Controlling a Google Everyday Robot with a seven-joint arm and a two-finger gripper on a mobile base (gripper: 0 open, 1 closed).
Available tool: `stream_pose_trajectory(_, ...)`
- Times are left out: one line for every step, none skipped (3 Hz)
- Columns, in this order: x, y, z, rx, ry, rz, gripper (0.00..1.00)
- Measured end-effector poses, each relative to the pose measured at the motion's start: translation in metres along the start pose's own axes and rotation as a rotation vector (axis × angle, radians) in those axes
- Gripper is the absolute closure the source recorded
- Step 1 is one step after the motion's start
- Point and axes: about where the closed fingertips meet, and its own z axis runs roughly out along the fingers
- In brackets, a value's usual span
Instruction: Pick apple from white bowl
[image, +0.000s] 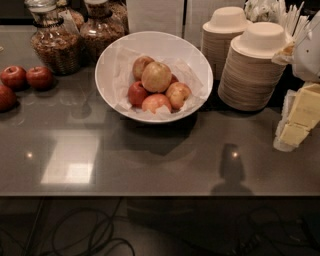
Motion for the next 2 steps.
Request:
stream_pose_trajectory(-0.0242, -0.014, 0.0042, 0.027, -0.032, -0.03, 0.0)
stream_pose_trajectory(-0.0243, -0.0141, 0.0042, 0.027, -0.033, -0.03, 0.0)
